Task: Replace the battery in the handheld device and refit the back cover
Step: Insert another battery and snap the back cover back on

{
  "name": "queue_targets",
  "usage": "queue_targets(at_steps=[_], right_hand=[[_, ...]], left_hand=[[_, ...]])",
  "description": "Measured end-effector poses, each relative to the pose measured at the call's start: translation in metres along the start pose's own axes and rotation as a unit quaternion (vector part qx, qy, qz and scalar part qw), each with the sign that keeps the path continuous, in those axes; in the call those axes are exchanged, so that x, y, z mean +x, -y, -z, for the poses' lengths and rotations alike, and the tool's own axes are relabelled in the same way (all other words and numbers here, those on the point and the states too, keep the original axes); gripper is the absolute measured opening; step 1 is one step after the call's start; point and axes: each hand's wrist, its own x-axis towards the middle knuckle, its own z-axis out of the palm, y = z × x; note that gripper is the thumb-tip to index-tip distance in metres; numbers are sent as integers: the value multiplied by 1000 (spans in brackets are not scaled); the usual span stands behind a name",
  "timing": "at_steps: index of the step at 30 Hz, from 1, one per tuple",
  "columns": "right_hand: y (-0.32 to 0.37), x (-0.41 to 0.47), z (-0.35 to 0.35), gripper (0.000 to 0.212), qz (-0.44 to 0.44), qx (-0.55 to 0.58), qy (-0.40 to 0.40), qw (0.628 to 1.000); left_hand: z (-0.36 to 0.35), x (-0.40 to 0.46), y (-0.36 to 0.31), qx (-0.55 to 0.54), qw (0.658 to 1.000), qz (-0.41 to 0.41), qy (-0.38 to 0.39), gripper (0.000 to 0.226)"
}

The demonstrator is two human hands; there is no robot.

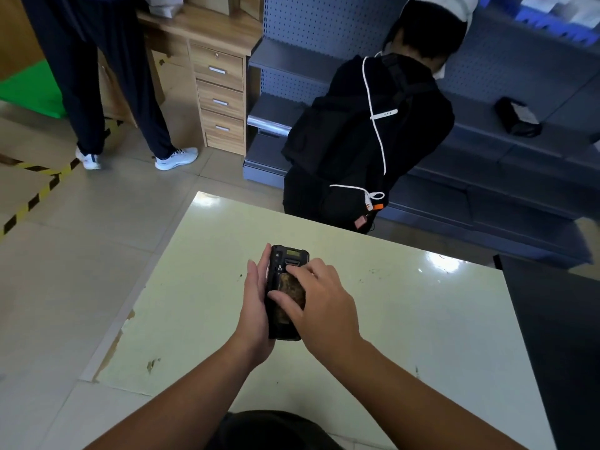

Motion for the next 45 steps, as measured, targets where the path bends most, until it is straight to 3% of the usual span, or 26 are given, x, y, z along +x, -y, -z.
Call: queue_targets(at_steps=[5, 19, 22, 27, 30, 34, 39, 45], right_hand=[[-9, -1, 0, 46, 42, 34, -69, 996], [-10, 9, 12, 46, 140, 53, -163, 975], [-12, 14, 20, 46, 162, 87, -131, 974], [-23, 23, 36, 49, 149, 173, -9, 974], [-23, 27, 42, 49, 154, 186, 1, 970], [-23, 26, 45, 50, 189, 162, -33, 968], [-24, 18, 35, 51, 164, 154, -49, 973], [-28, 6, 17, 42, 169, 19, -151, 974]], left_hand=[[-7, -4, -5, -74, 997, 32, -1, 55], [-14, -4, -8, -75, 995, 70, 17, 56], [-15, -2, -13, -79, 995, 56, 23, 56], [-14, 0, -22, -76, 996, 39, 41, 55], [-17, -3, -27, -81, 994, 42, 56, 54], [-21, -3, -30, -76, 995, 36, 63, 54], [-25, -5, -32, -45, 997, 15, 57, 50], [-28, -12, -31, -10, 996, 31, 79, 49]])
